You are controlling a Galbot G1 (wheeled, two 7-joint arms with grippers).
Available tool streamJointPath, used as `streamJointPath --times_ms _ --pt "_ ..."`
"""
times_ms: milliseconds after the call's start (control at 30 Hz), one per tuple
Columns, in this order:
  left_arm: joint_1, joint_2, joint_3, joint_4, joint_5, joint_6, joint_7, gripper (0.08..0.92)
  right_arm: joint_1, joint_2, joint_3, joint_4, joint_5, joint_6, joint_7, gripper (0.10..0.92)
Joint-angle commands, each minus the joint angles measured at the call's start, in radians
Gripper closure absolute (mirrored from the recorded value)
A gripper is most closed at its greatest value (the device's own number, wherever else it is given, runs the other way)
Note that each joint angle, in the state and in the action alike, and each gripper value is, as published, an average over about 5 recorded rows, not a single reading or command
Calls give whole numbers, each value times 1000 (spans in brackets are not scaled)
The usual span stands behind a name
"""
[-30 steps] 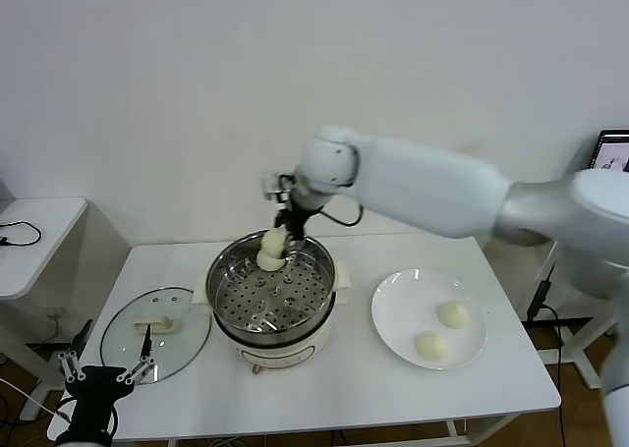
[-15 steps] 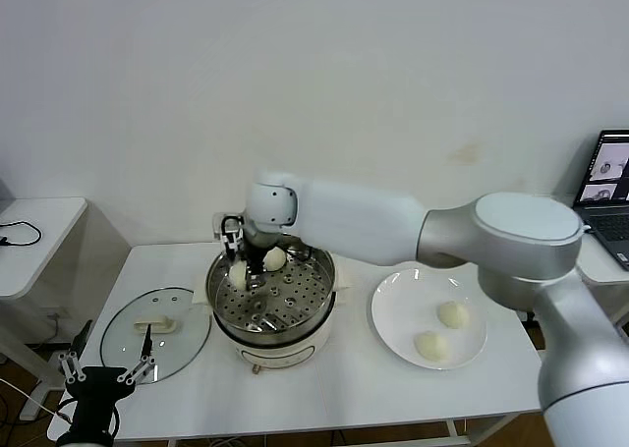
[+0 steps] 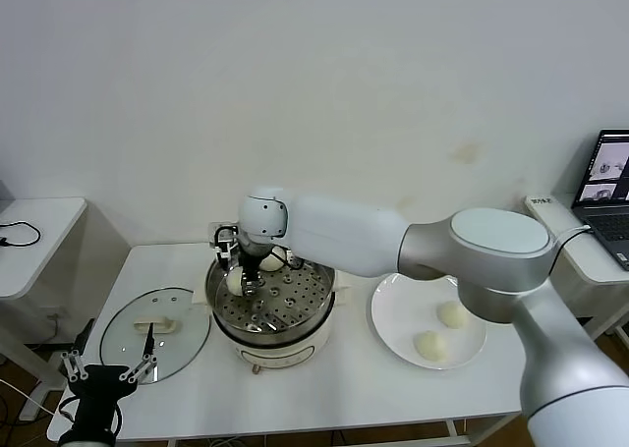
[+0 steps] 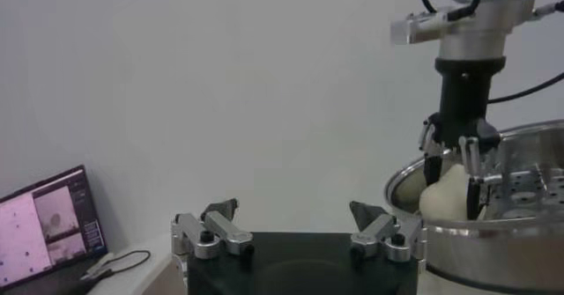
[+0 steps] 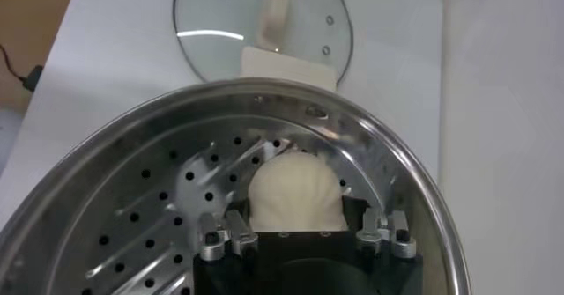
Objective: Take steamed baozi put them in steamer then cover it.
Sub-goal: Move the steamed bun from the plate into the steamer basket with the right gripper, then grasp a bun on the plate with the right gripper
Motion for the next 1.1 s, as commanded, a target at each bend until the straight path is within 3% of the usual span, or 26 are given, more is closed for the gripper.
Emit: streamJointPath --times_ms 33,200,367,733,1100 --pt "0 0 1 1 1 1 1 177 -13 13 6 -22 -10 2 3 306" --pt "0 -1 1 -2 2 1 1 177 30 -20 18 10 -38 36 -72 211" --pt "1 0 0 0 1 1 1 177 120 -130 35 107 -66 122 -193 203" --pt "-1 12 4 -10 -1 6 3 177 272 -626 12 427 -151 275 -362 203" --pt "7 11 43 -8 21 5 3 177 131 -1048 1 641 -346 346 -392 202"
